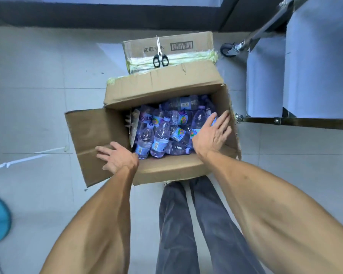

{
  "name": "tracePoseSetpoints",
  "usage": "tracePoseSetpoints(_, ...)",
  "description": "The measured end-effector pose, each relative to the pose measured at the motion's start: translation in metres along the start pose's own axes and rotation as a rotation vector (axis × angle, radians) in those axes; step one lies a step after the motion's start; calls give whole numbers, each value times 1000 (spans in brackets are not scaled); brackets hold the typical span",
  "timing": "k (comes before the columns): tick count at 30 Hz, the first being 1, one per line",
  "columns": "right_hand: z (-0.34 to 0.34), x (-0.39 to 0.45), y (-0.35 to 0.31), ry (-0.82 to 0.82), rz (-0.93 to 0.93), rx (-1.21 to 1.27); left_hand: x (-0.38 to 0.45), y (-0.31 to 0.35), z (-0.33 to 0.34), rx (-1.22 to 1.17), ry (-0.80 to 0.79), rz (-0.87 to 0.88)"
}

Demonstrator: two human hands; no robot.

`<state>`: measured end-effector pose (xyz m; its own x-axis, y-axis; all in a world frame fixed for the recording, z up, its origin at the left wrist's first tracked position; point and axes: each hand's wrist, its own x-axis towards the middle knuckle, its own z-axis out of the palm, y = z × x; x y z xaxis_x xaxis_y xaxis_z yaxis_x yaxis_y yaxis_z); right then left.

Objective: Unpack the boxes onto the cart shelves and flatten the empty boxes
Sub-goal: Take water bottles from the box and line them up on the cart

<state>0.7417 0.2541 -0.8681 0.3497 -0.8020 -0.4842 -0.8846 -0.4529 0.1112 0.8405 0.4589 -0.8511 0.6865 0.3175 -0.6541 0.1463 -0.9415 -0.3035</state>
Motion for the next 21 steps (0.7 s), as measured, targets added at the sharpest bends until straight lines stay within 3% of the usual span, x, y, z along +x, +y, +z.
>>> tracePoseSetpoints(5, 18, 47, 32, -3, 269, 79, 38, -1, 17, -174, -67, -20)
tracePoseSetpoints(8, 38, 54, 42, -6, 282, 110, 60, -11, 32, -352, -27, -21)
tracePoseSetpoints(12, 46, 60, 25, 42, 326, 174, 79, -18, 36, -323, -29, -57)
tracePoseSetpoints(14, 38, 66, 12, 5, 388, 190, 77, -15, 37, -179, 12, -59)
tracePoseSetpoints(16, 27, 68, 7, -55, 411, 167, 62, -8, 40, 33, 161, 76)
tracePoseSetpoints(18, 23, 63, 0, -21, 321, 186, 50, 1, 42, 109, 253, 300)
tracePoseSetpoints(21, 25, 50, -21, -69, 16, 256, 44, 25, 42, 43, 128, 509)
